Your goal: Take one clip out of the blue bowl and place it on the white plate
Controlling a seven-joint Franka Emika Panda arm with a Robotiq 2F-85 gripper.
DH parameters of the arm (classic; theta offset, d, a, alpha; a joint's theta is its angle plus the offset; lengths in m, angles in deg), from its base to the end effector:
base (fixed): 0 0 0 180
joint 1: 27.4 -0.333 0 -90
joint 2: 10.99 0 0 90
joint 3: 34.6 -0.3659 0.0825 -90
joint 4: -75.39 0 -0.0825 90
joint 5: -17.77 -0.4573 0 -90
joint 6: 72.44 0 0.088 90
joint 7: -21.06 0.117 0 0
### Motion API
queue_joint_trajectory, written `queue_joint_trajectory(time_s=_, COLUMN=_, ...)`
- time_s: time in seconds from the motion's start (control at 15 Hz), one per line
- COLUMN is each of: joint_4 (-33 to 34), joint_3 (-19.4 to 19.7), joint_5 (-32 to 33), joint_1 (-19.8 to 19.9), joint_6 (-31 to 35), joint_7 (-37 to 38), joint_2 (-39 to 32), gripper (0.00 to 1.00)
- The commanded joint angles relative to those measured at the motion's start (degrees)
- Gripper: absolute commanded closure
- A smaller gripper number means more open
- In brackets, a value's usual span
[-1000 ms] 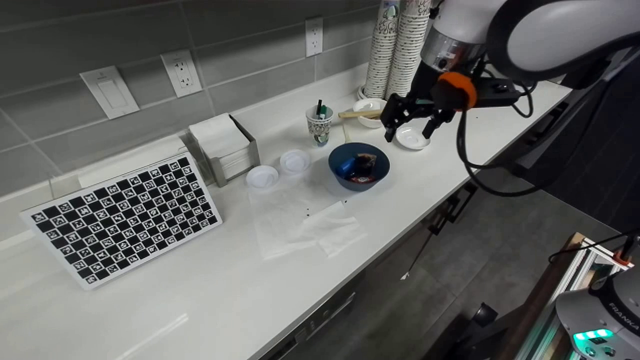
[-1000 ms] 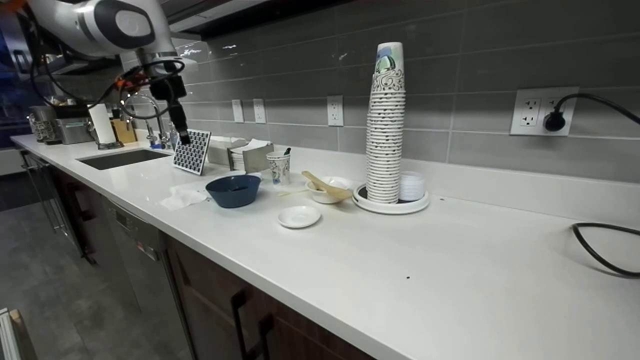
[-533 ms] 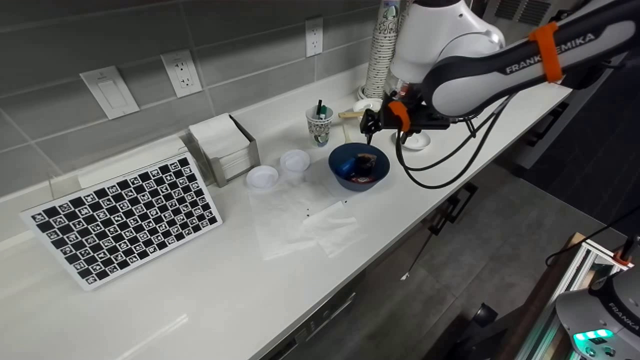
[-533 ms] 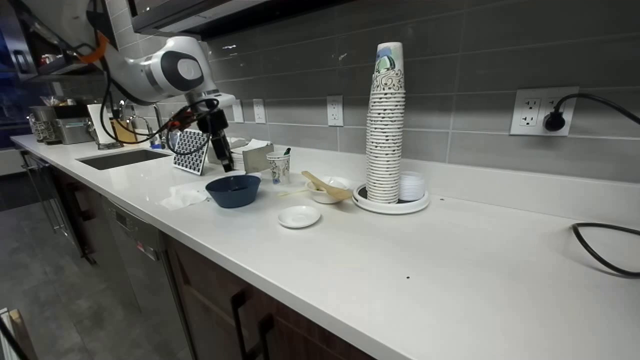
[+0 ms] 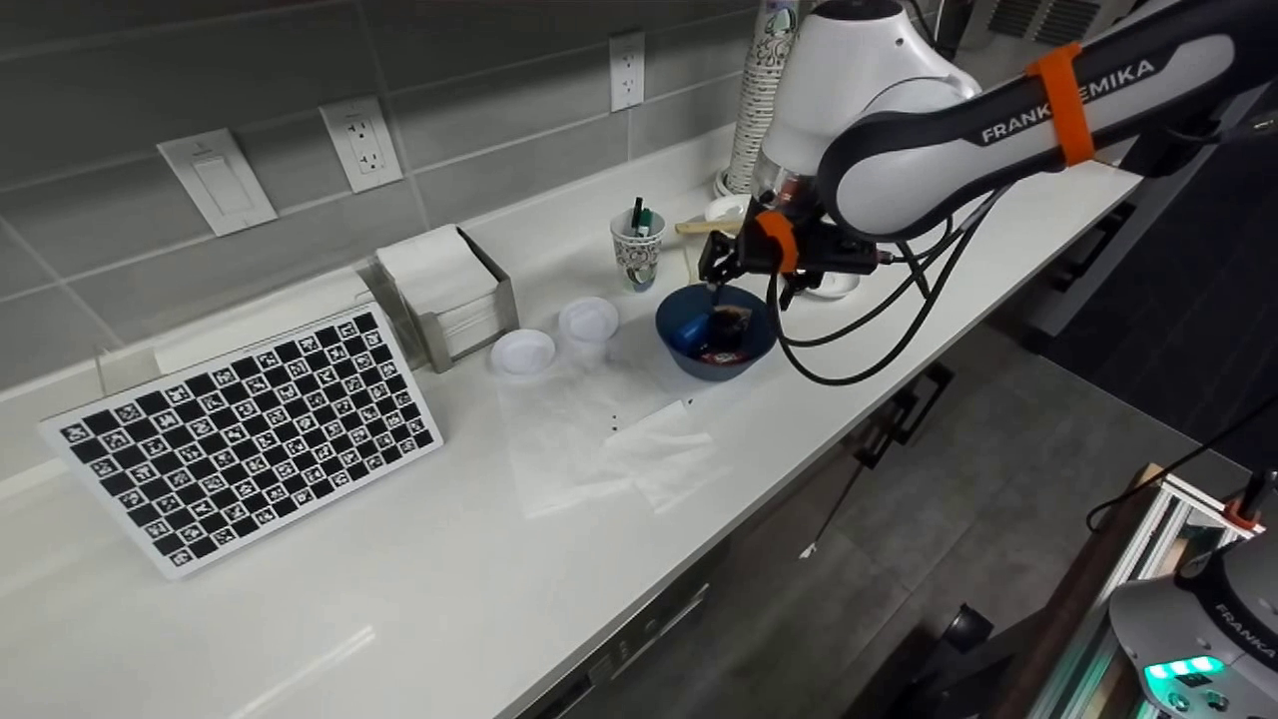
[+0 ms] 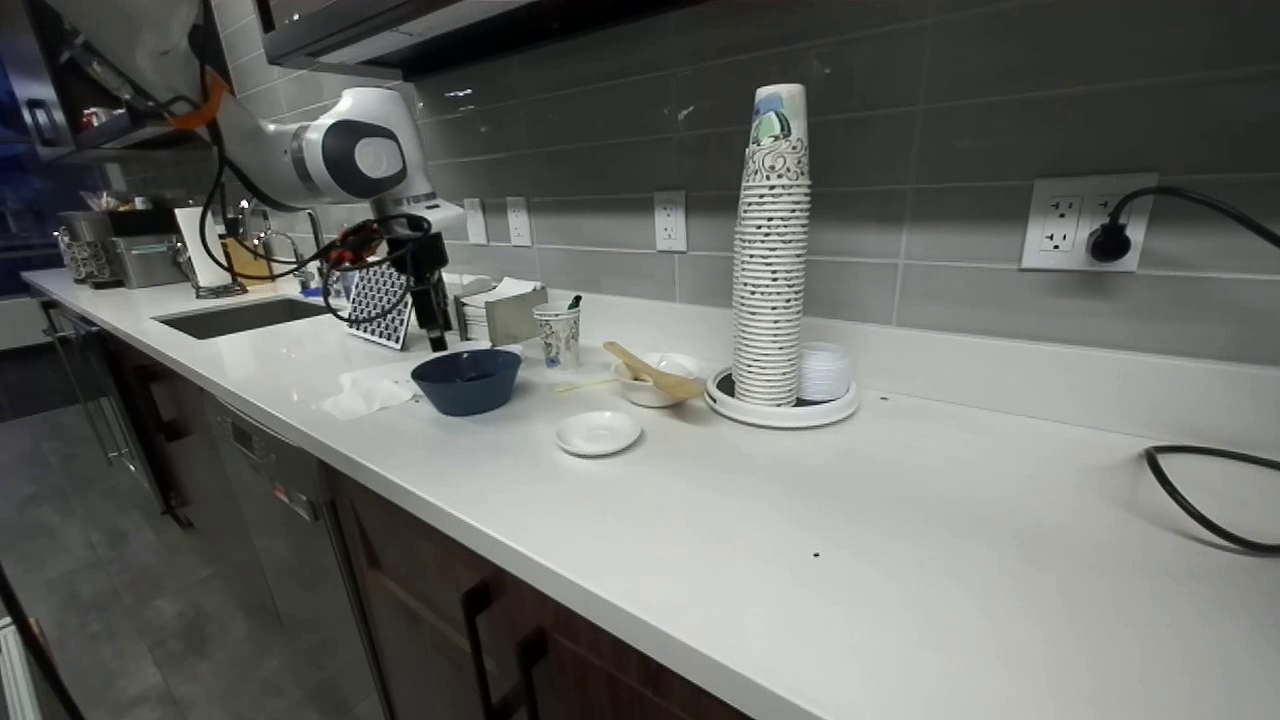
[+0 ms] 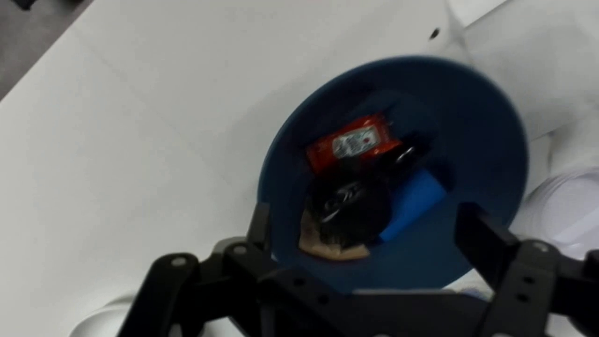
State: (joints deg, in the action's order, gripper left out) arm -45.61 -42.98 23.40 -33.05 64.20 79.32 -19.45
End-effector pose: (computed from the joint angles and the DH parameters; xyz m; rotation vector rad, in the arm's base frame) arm 0.6244 0.1529 0.3518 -2.9084 1.0744 -0.2061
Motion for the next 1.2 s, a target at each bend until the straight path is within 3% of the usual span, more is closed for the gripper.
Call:
queue_joint_trajectory(time_s=0.0, joint_4=-0.8, joint_3=-0.4, joint_5=-8.3, joint_1=-3.0, joint_6=4.6, joint_7=2.9, joint_2=-1.4, gripper=0.0)
queue_joint_trajectory(time_s=0.27, joint_4=-3.1, joint_3=4.4, joint_5=2.1, joint_1=-6.0, joint_6=9.0, joint_7=20.3, joint_2=-0.5, gripper=0.0)
queue_joint_trajectory(time_s=0.33, joint_4=-1.1, joint_3=2.6, joint_5=-1.5, joint_1=-5.2, joint_6=6.9, joint_7=13.9, joint_2=-1.8, gripper=0.0)
queue_joint_trajectory(time_s=0.53, joint_4=-1.8, joint_3=4.0, joint_5=0.6, joint_1=-5.2, joint_6=7.6, joint_7=17.6, joint_2=-1.6, gripper=0.0)
queue_joint_trajectory(time_s=0.8, joint_4=2.2, joint_3=5.4, joint_5=3.6, joint_1=-7.2, joint_6=4.3, joint_7=31.0, joint_2=-5.8, gripper=0.0)
queue_joint_trajectory(time_s=1.0, joint_4=4.2, joint_3=6.0, joint_5=3.2, joint_1=-7.7, joint_6=4.0, joint_7=36.4, joint_2=-8.2, gripper=0.0)
queue_joint_trajectory(time_s=1.13, joint_4=5.5, joint_3=6.3, joint_5=3.2, joint_1=-8.2, joint_6=3.8, joint_7=38.7, joint_2=-9.6, gripper=0.13)
